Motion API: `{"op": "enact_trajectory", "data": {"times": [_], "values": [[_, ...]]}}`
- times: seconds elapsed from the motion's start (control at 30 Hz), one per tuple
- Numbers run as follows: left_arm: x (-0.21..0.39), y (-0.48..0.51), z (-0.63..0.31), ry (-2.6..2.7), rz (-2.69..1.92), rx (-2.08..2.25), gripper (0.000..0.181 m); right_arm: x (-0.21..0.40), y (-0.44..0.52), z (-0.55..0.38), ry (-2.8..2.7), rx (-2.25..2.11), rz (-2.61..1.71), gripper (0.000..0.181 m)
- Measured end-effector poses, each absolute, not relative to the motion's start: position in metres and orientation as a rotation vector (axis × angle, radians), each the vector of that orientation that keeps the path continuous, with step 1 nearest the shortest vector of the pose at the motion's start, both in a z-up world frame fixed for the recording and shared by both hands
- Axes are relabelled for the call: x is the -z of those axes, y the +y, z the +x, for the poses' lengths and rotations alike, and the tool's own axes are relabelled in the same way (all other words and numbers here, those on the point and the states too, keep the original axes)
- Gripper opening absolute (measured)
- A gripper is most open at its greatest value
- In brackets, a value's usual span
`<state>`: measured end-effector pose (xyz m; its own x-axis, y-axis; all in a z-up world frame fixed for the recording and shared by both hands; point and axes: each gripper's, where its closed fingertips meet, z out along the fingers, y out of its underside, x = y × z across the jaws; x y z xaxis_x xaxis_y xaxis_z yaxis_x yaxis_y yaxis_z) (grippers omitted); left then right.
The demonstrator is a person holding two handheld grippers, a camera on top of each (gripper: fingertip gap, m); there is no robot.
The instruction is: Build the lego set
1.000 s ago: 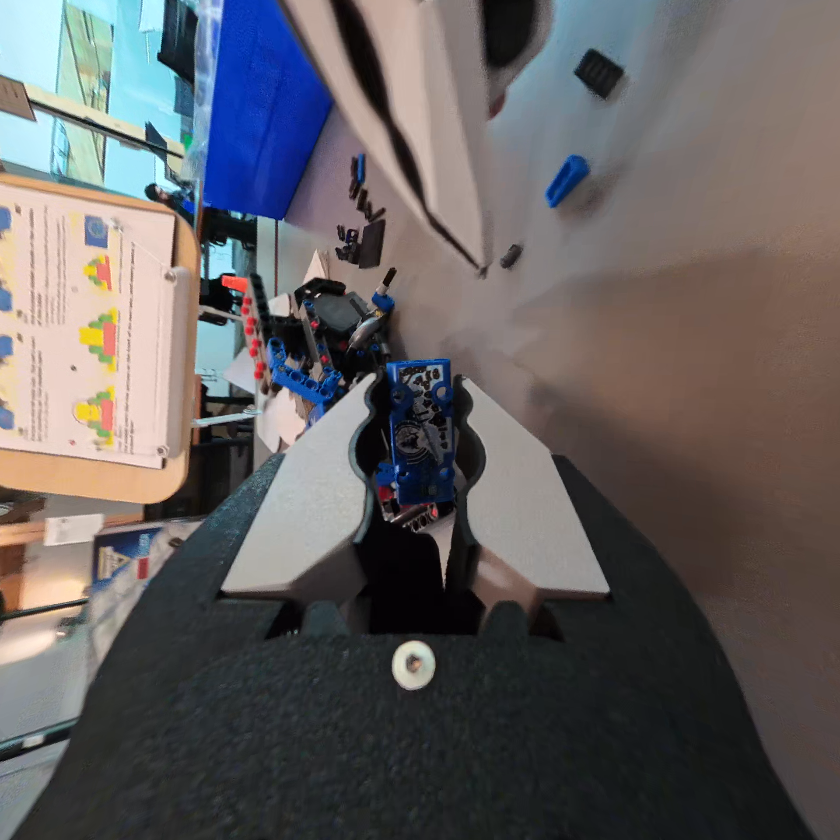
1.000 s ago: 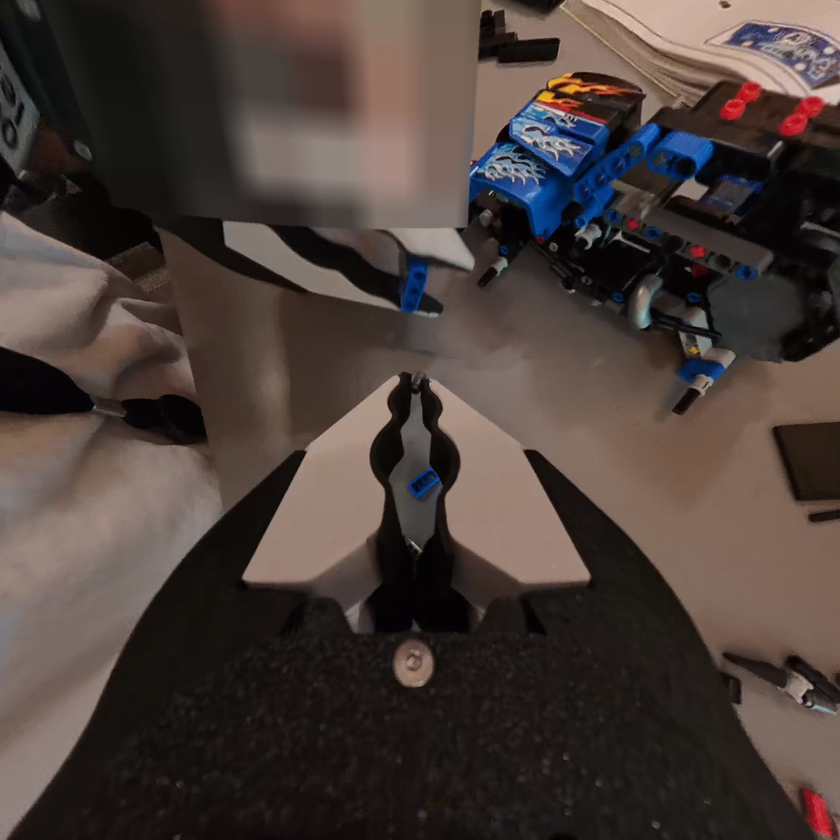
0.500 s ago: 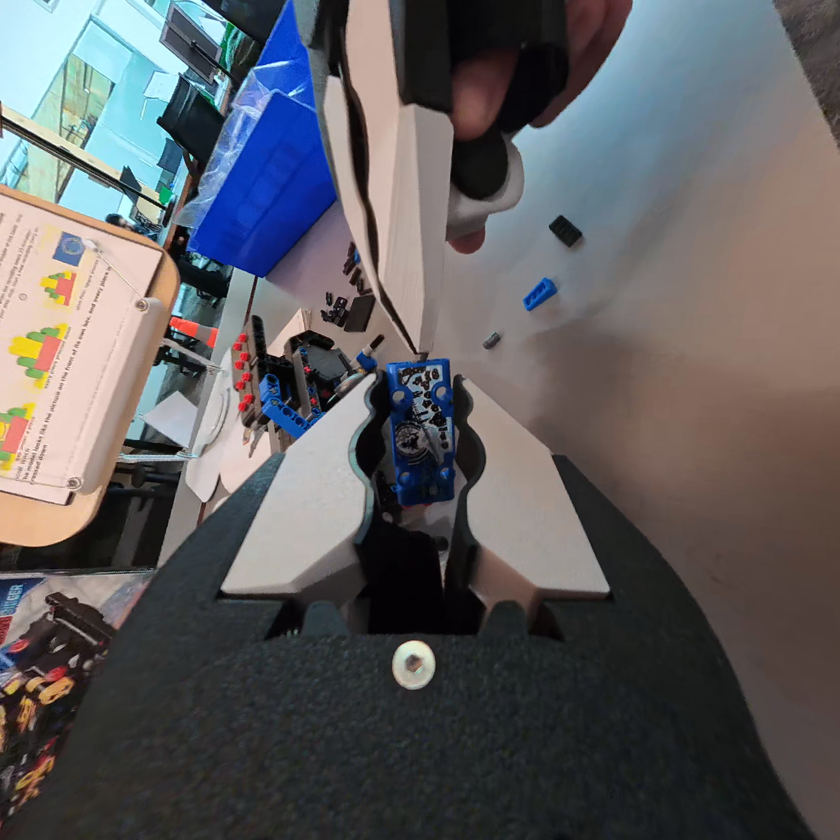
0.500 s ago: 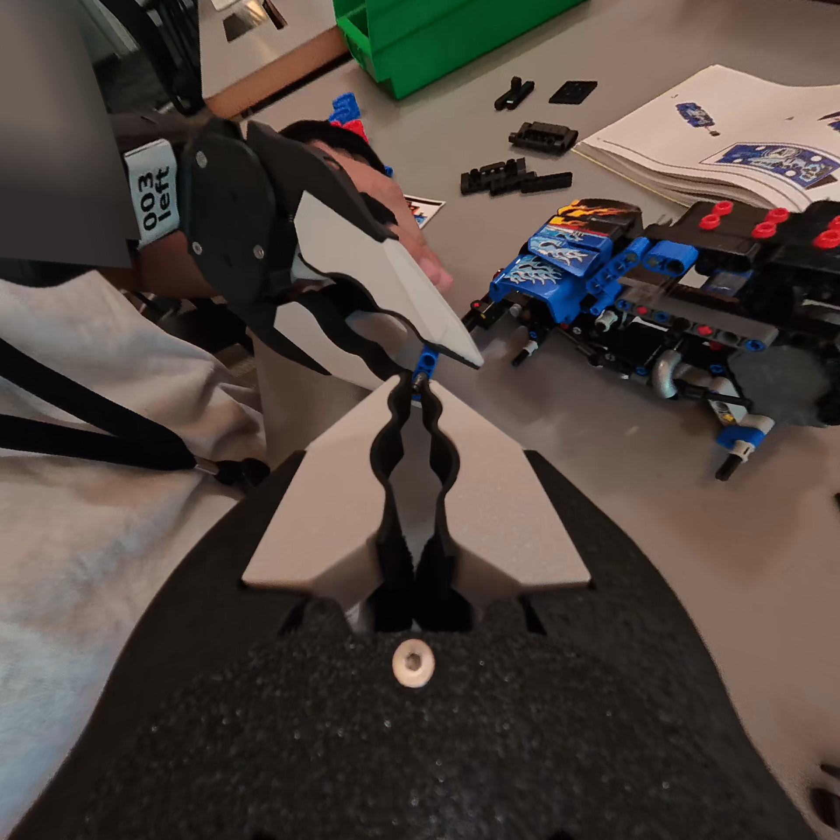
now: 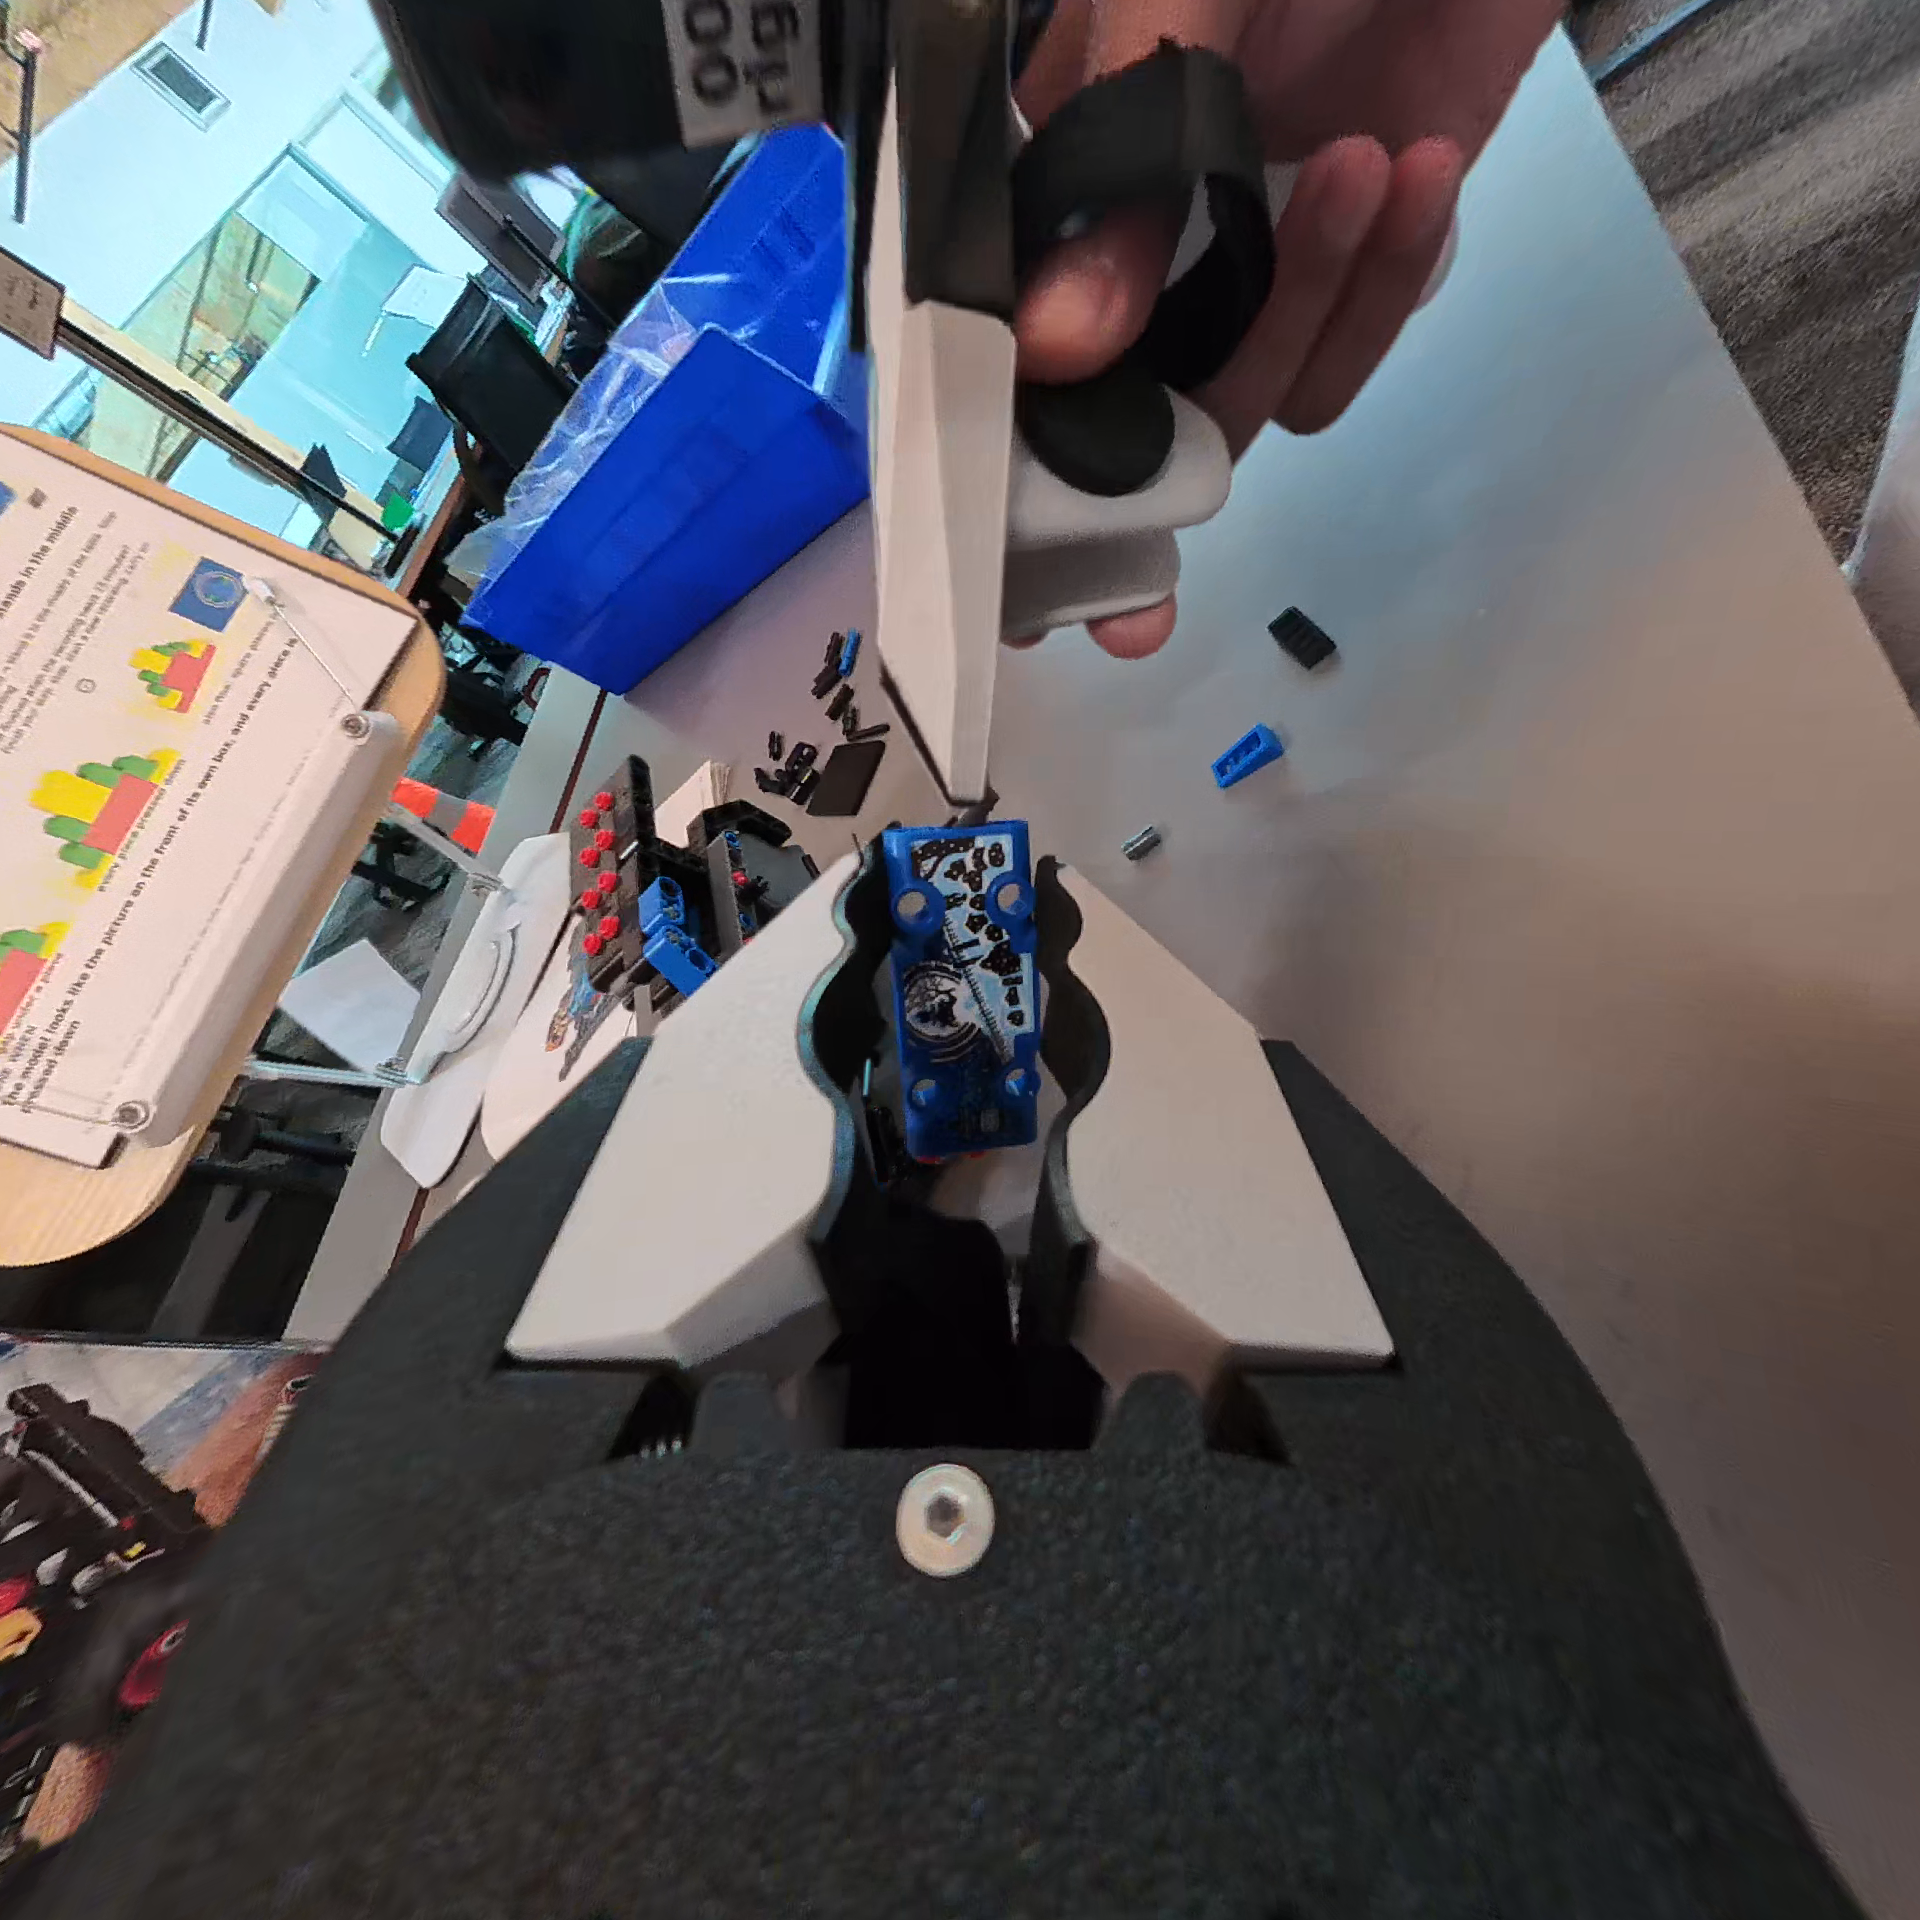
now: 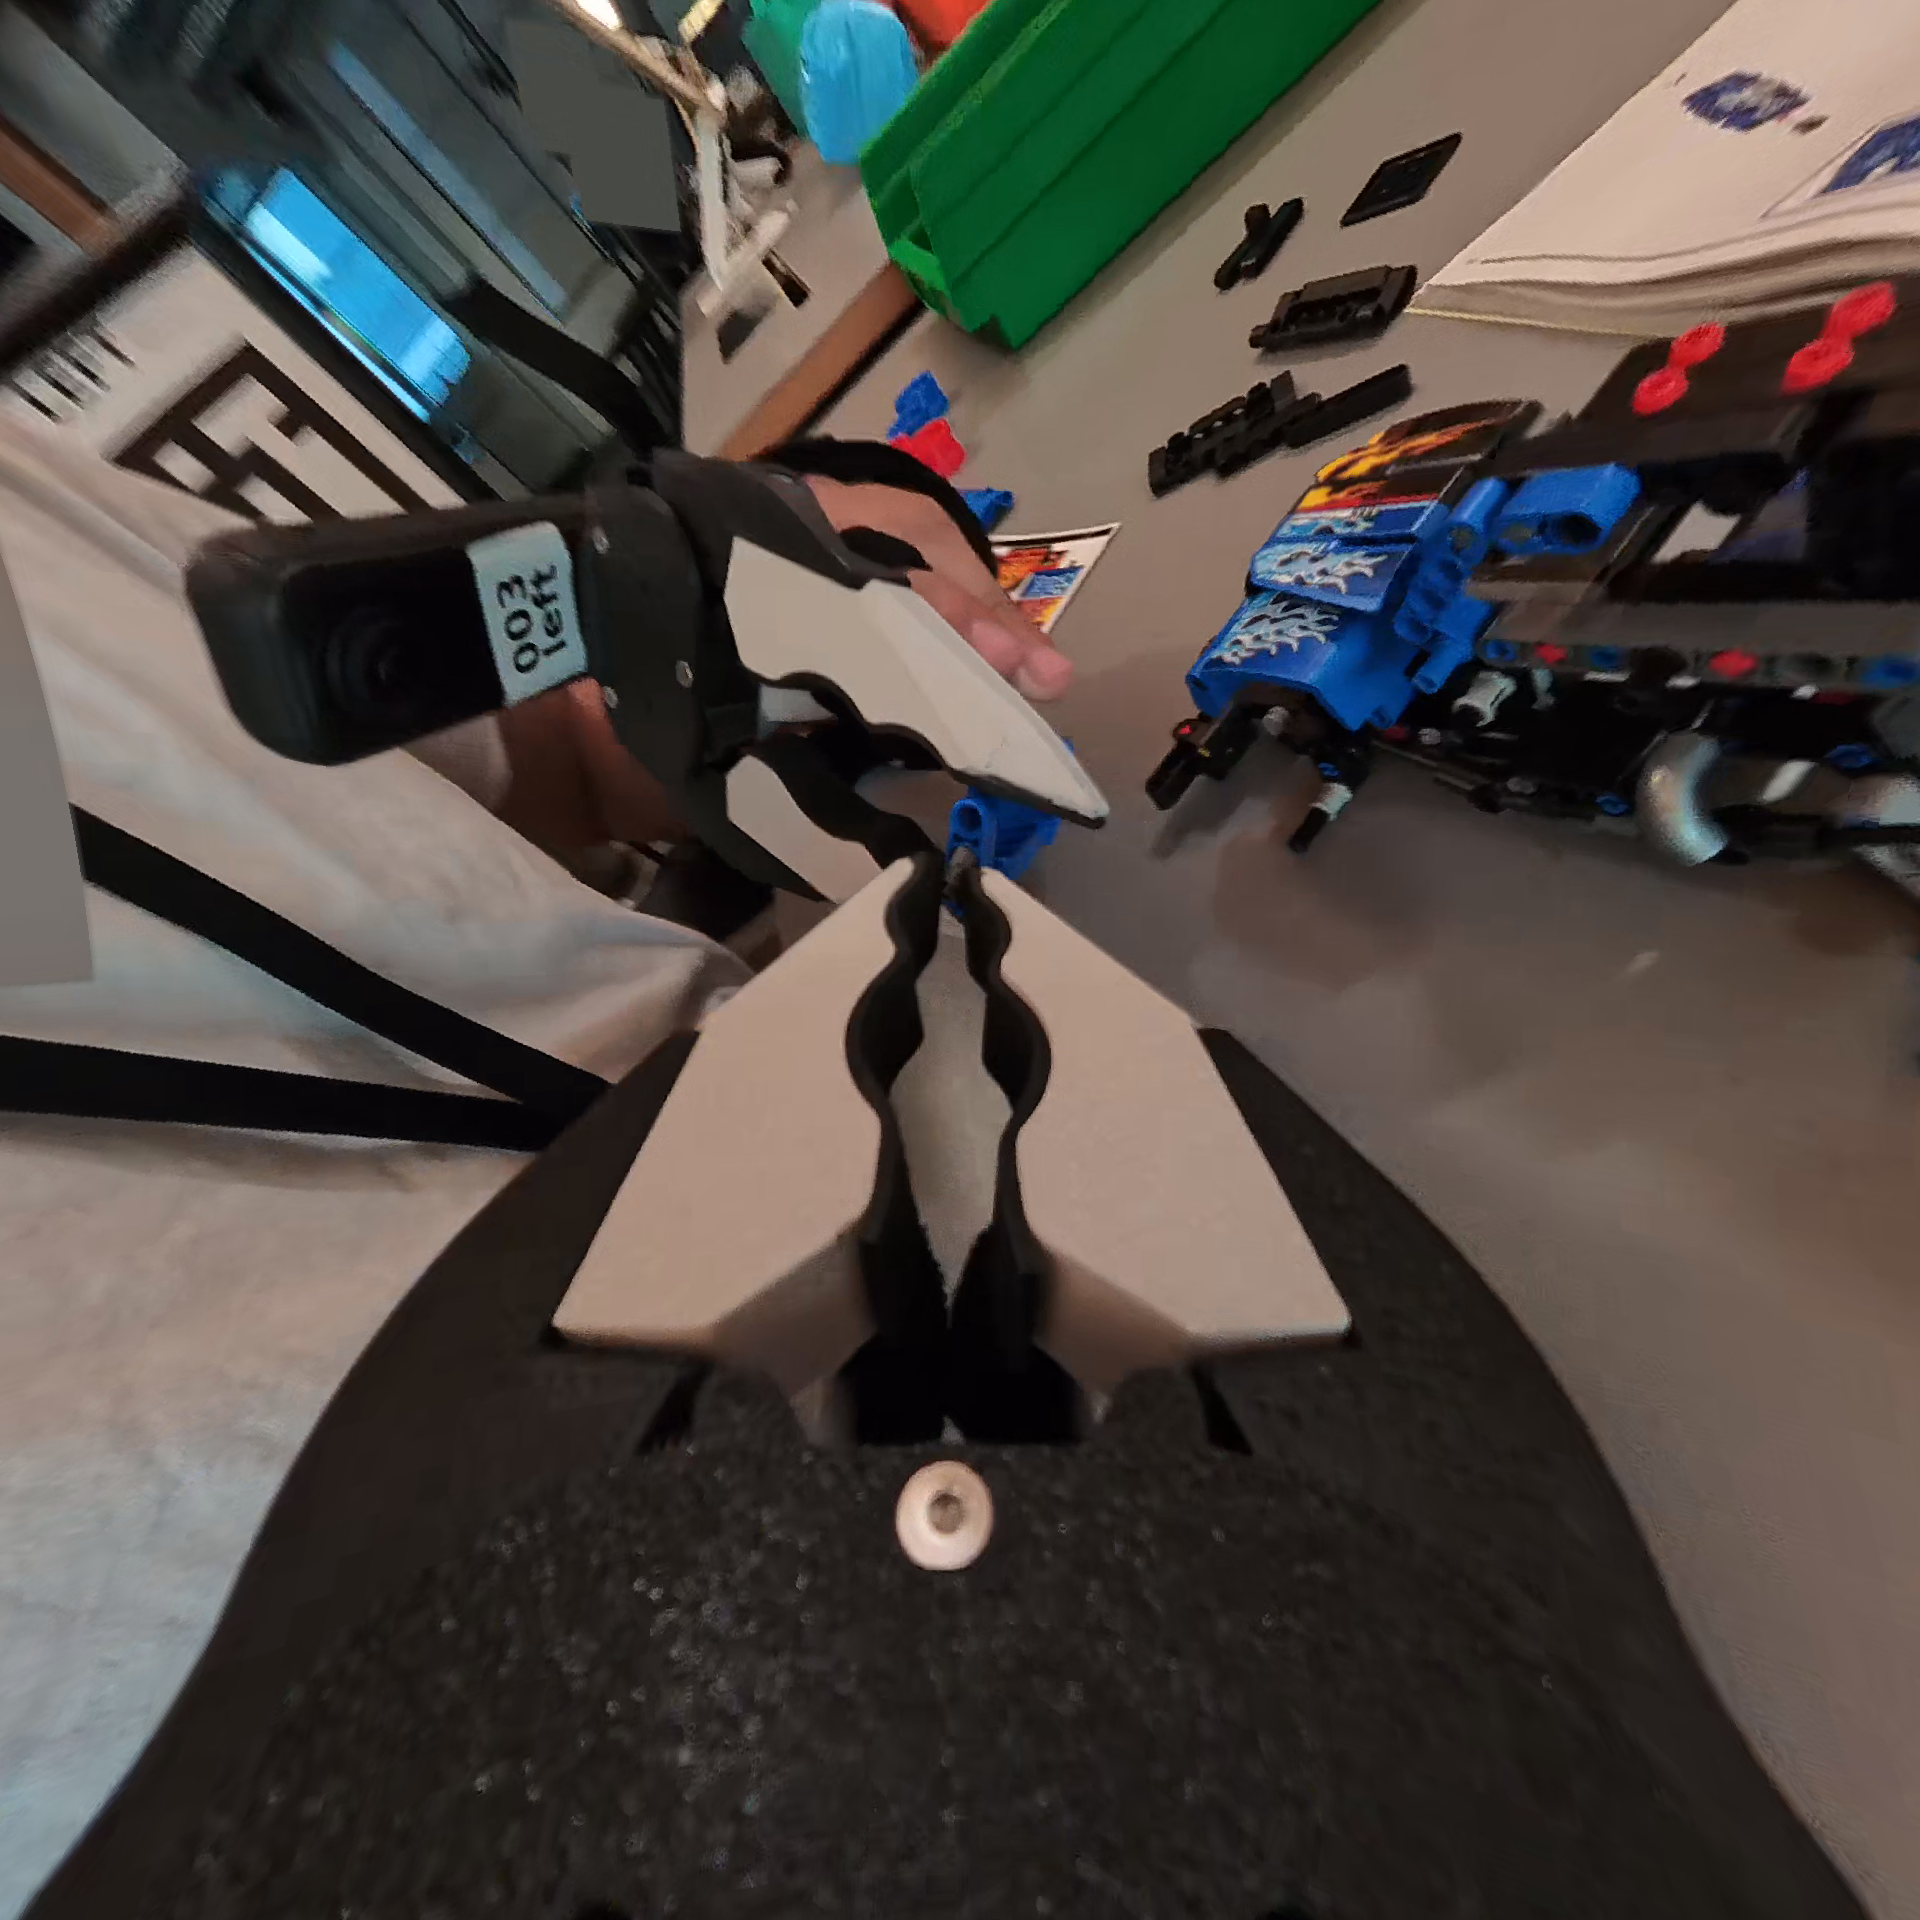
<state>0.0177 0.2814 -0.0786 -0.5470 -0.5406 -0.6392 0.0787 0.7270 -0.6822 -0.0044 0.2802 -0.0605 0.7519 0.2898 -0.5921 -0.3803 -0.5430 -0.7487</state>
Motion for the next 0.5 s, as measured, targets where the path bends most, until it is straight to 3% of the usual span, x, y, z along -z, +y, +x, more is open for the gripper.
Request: {"op": "enact_trajectory", "data": {"times": [0.23,0.5], "values": [[0.093,0.284,0.020,1.968,-0.181,0.591,0.025,0.076,0.276,-0.006,0.215,-1.080,-2.022,0.003],[0.095,0.297,0.026,1.994,-0.313,0.621,0.025,0.142,0.244,0.026,-0.451,-0.279,-2.431,0.004]]}}
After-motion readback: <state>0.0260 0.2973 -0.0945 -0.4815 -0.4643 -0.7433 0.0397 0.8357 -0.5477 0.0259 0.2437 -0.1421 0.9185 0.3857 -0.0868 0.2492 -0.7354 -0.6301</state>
